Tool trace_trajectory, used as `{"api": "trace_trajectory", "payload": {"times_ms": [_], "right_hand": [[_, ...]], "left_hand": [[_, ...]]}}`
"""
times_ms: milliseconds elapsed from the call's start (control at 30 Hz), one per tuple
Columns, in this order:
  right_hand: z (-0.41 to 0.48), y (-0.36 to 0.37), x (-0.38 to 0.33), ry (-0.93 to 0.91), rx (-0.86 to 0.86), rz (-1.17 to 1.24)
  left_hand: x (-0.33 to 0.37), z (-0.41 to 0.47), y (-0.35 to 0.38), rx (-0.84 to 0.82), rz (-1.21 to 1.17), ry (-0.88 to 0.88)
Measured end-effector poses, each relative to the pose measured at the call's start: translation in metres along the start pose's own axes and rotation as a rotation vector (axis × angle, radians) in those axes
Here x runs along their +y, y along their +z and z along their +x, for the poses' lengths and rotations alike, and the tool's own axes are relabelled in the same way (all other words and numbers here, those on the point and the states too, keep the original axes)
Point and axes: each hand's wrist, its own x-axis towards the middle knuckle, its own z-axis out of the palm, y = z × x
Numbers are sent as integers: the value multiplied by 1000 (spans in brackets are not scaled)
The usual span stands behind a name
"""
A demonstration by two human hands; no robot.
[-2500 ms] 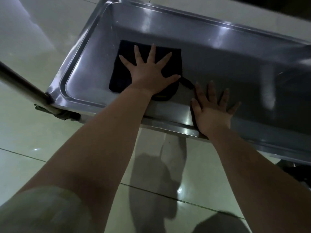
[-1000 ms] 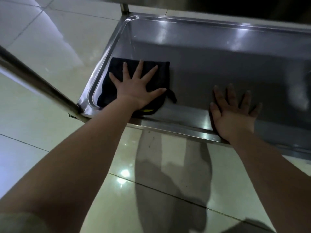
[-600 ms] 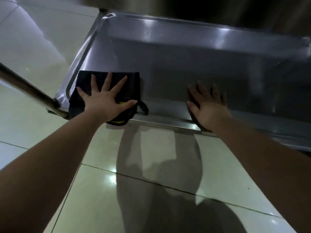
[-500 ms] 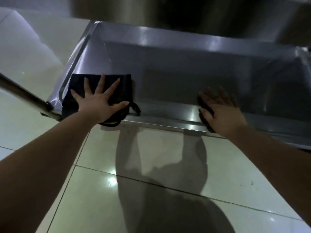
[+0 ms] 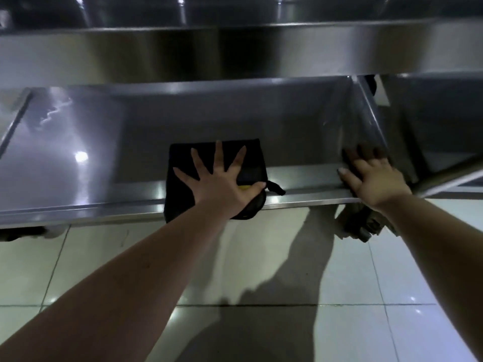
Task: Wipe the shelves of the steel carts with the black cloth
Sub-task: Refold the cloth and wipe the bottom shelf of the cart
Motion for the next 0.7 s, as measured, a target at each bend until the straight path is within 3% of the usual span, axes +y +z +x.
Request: {"api": "trace_trajectory", "payload": {"times_ms": [133, 200, 300, 533, 567, 633, 700], "right_hand": [[-2, 6, 0, -12, 18, -28], [-2, 6, 2, -9, 58, 105], [-8, -1, 5, 59, 186, 547], [-8, -7, 21, 116, 173, 1453], [-8, -10, 24, 113, 169, 1460], [-5, -17, 29, 59, 202, 1255], [6, -23, 32, -35, 281, 914]], "left_hand": [[34, 5, 1, -23, 6, -19], [57, 7, 2, -10, -3, 0], [107, 10, 4, 17, -13, 44], [220, 14, 5, -50, -23, 254], [225, 15, 4, -75, -63, 269], [218, 17, -2, -33, -237, 271], [197, 21, -9, 156, -362, 298]]}}
